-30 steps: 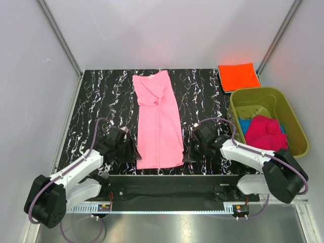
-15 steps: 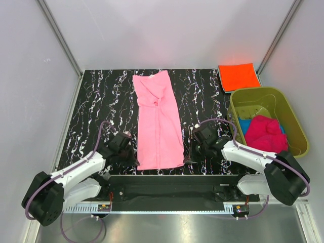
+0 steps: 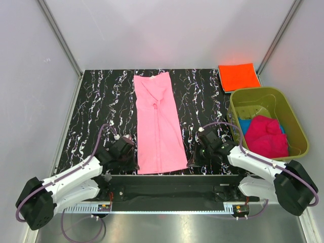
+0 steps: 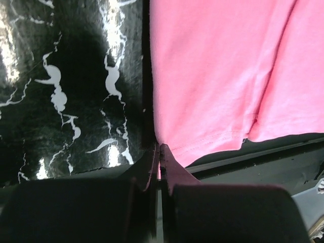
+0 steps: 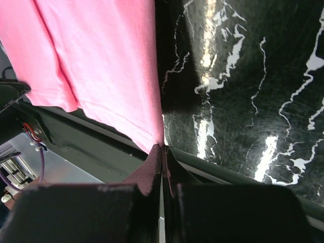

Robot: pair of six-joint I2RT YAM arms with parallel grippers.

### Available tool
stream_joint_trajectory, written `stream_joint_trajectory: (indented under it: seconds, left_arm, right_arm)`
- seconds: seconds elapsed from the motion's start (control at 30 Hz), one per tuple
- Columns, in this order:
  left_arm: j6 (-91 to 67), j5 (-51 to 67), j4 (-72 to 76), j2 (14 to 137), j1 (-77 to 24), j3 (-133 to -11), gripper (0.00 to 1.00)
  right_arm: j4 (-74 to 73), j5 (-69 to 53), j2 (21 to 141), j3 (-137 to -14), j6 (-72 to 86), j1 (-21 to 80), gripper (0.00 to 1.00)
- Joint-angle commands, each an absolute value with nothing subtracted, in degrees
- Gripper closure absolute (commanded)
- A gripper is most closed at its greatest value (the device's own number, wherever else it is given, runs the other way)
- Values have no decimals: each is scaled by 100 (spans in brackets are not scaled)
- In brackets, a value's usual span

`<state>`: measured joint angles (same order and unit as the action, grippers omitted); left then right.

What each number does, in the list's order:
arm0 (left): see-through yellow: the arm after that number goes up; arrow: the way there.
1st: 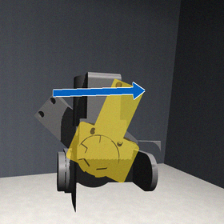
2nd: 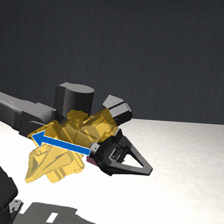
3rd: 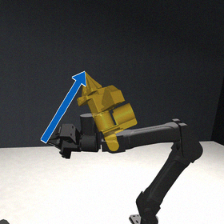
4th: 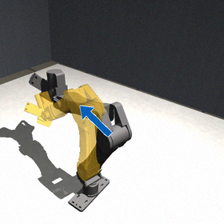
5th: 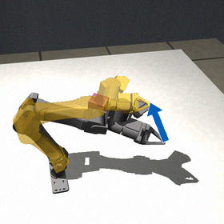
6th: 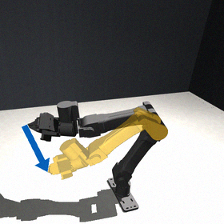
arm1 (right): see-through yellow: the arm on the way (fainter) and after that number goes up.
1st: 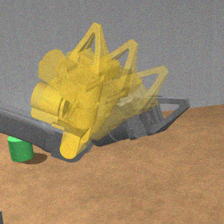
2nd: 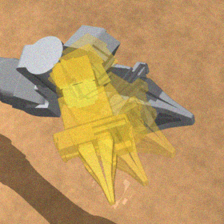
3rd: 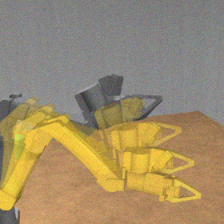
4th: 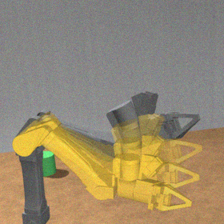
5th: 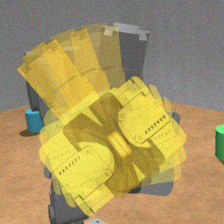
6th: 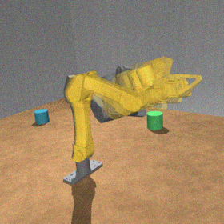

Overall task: Fold and stack the t-shirts
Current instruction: Fold the tshirt

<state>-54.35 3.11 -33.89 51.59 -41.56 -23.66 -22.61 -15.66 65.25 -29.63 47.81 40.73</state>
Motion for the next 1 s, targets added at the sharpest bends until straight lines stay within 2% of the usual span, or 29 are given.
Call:
stream_joint_trajectory:
  seconds: [0.0, 0.27, 0.3, 0.33, 0.5, 0.97]
  left_arm:
    - [-5572, 9, -3638, 4992, -4263, -2645, 100]
    - [-5827, 114, -3507, 4878, -4342, -2435, 100]
    - [-5853, 132, -3498, 4782, -4333, -2426, 96]
    - [-5871, 141, -3489, 4755, -4333, -2417, 81]
    - [-6029, 421, -3112, 4667, -4350, -2154, 64]
    - [-6293, 299, -2980, 4772, -4676, -1969, 59]
  right_arm:
    - [-2452, -1511, 6363, -2883, 4702, 4105, 100]
    - [-2417, -1556, 6363, -2909, 4623, 4104, 100]
    - [-2408, -1564, 6372, -2892, 4640, 4113, 100]
    - [-2408, -1573, 6372, -2865, 4632, 4113, 100]
    - [-2312, -1626, 6407, -2804, 4632, 4113, 100]
    - [-2250, -1626, 6310, -2725, 4737, 4113, 100]
